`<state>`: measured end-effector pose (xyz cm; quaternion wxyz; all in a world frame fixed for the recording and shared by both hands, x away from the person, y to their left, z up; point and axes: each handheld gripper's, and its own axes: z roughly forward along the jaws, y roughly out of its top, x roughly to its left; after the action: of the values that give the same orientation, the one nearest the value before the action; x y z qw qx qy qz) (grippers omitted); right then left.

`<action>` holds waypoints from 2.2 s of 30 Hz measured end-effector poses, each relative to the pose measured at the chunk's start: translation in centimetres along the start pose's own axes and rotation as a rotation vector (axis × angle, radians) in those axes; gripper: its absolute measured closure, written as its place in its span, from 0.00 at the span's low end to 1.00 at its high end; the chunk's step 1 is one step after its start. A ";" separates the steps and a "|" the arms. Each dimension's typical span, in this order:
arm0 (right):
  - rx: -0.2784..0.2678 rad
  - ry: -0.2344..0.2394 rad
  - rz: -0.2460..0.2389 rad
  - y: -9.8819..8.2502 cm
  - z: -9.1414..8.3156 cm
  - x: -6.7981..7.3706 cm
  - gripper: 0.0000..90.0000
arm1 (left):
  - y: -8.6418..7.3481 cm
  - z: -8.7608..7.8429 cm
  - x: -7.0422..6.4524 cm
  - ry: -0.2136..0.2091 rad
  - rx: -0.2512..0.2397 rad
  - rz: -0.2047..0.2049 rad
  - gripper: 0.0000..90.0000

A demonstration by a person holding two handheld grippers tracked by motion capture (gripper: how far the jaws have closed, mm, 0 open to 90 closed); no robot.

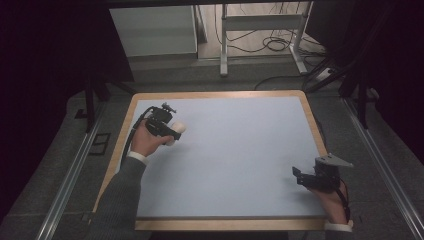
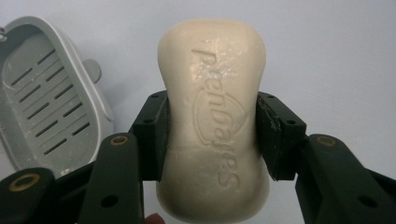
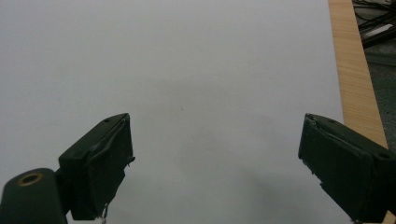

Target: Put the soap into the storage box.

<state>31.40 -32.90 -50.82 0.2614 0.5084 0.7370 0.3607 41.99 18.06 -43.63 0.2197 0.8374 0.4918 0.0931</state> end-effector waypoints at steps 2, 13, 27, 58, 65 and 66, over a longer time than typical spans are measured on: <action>0.001 0.000 -0.002 0.0 0.0 0.0 0.11 | 0.0 0.0 0.4 0.001 -0.004 -0.011 0.55; 0.005 -0.001 -0.001 -0.1 0.1 -0.1 0.11 | -0.1 -0.6 1.9 0.016 -0.020 -0.047 0.55; 0.006 -0.002 -0.001 -0.1 0.1 -0.1 0.11 | -0.2 -1.4 4.4 0.047 -0.036 -0.103 0.55; 0.011 -0.007 0.004 -0.2 0.2 -0.4 0.11 | 0.4 2.0 9.0 0.105 0.018 -0.239 0.55; 0.011 -0.007 0.004 -0.2 0.2 -0.4 0.11 | 0.4 3.1 8.9 0.116 0.037 -0.234 0.55; 0.011 -0.007 0.005 -0.2 0.2 -0.4 0.11 | 0.4 3.1 8.9 0.116 0.038 -0.238 0.55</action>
<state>31.58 -33.30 -51.12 0.2604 0.5130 0.7367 0.3554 47.92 24.67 -46.75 0.1845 0.7704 0.6011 0.1053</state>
